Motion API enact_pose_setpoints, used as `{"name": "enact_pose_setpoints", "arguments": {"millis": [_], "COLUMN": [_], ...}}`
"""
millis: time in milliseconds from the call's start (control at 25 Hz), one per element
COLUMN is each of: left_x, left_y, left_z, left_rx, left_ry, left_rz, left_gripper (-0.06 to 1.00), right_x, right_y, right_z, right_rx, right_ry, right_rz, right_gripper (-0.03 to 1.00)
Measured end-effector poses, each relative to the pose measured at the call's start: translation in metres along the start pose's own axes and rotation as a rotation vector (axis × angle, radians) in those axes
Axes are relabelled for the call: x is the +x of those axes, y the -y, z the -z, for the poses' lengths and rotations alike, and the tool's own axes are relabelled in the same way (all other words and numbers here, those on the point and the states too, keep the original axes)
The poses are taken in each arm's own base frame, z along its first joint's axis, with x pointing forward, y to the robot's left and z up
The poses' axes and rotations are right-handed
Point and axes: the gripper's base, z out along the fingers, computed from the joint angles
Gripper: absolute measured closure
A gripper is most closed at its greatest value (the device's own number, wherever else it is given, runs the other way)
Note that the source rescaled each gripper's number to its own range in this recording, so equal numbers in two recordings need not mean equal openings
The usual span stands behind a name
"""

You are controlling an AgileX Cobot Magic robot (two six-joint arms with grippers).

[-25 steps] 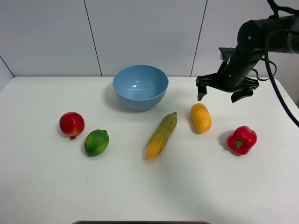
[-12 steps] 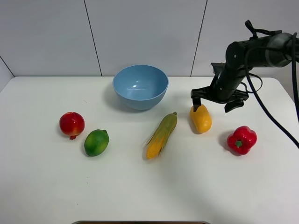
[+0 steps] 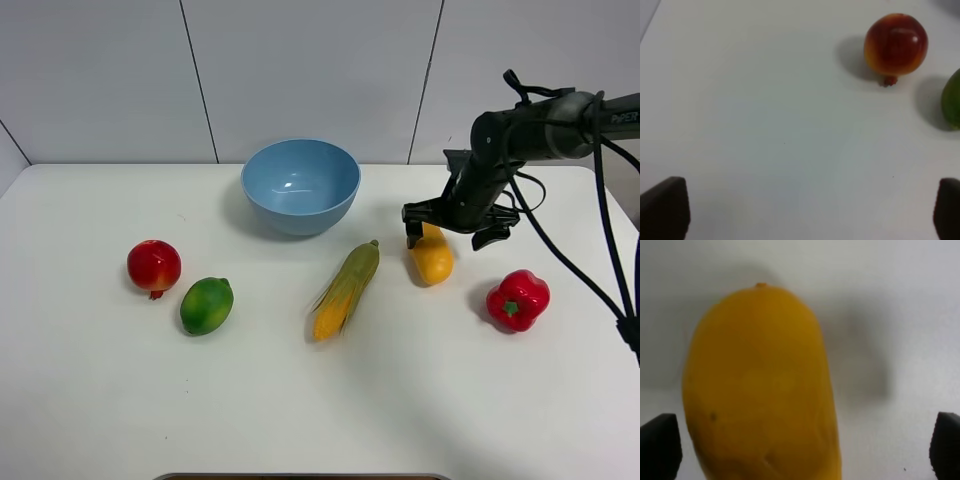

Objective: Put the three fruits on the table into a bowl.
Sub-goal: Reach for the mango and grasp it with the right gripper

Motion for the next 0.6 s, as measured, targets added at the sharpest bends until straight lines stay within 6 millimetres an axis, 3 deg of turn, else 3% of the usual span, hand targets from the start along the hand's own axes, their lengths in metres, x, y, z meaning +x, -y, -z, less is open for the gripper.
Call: {"name": "enact_pose_setpoints", "arguments": {"millis": [240, 600], "left_x": [0.0, 0.0], "left_y": [0.0, 0.0], "left_z": [0.0, 0.0], "left_rx": [0.0, 0.0], "left_ry": [0.0, 0.0], "left_rz": [0.0, 0.001], "left_gripper": [-0.06, -0.06], "right_x": [-0.002, -0.005], "right_y": [0.0, -0.001], "right_z": [-0.013, -0.017], "right_rx": [0.006, 0.005], "right_ry": [-0.021, -0.008], "right_rz": [0.008, 0.019], "right_gripper": [-0.03, -0.03]}}
